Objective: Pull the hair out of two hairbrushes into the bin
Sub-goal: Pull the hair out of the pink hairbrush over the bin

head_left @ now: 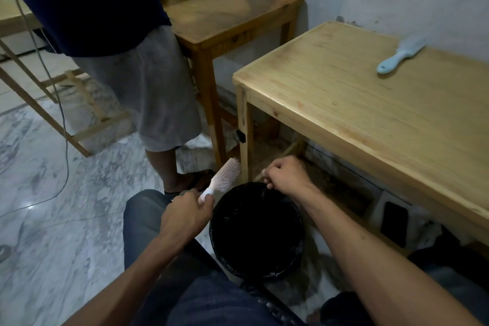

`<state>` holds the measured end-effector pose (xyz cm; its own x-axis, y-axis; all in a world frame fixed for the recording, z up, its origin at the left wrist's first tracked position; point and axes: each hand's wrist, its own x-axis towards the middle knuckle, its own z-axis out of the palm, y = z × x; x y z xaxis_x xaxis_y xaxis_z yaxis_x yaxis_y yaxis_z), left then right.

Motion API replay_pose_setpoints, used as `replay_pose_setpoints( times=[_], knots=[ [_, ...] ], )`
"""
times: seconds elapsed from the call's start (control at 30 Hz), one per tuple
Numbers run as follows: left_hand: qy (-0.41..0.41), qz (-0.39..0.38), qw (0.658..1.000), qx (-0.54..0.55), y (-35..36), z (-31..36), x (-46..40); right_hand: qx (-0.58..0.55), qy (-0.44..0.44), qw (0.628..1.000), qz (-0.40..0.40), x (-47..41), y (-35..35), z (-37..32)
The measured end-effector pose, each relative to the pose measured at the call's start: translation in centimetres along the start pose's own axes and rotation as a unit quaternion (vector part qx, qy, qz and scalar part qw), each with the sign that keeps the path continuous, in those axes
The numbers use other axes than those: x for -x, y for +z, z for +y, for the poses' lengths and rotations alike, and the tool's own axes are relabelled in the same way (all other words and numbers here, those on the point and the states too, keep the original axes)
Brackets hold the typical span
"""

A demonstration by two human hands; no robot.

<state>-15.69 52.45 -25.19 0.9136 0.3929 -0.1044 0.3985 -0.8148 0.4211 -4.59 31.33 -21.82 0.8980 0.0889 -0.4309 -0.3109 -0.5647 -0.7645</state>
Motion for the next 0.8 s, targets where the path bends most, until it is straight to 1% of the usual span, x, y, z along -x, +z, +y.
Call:
replay_pose_setpoints(
  times=[0.07, 0.17, 0.3, 0.43, 0.53, 0.67, 0.73, 0.8],
  knots=[
    [0.017, 0.034, 0.999, -0.024, -0.4, 0.1, 0.5, -0.025, -0.002, 1.000, 0.019, 0.6, -0.3, -0.1],
    [0.038, 0.069, 0.995, -0.067, -1.1, 0.2, 1.3, -0.040, 0.018, 0.999, 0.008, 1.4, -0.9, 0.0],
    [0.071, 0.103, 0.985, -0.116, -1.5, -0.4, 1.5, -0.075, 0.025, 0.995, 0.058, 1.6, -1.4, 0.4],
    [0.081, 0.108, 0.981, -0.137, -1.8, -1.0, 1.6, -0.097, 0.048, 0.991, 0.078, 1.6, -1.8, 0.9],
    [0.080, 0.114, 0.981, -0.132, -1.9, -1.0, 1.6, -0.048, 0.051, 0.993, 0.092, 1.6, -1.6, 1.4],
    [0.052, 0.134, 0.983, -0.118, -2.7, -0.7, 0.9, 0.037, 0.053, 0.993, 0.096, 1.8, -1.7, 2.2],
    [0.060, 0.141, 0.982, -0.114, -3.1, -0.4, 0.6, 0.101, 0.045, 0.992, 0.059, 1.7, -1.9, 2.6],
    [0.087, 0.142, 0.980, -0.113, -3.5, 0.0, 0.6, 0.143, 0.027, 0.989, -0.010, 1.9, -1.9, 2.5]
  ],
)
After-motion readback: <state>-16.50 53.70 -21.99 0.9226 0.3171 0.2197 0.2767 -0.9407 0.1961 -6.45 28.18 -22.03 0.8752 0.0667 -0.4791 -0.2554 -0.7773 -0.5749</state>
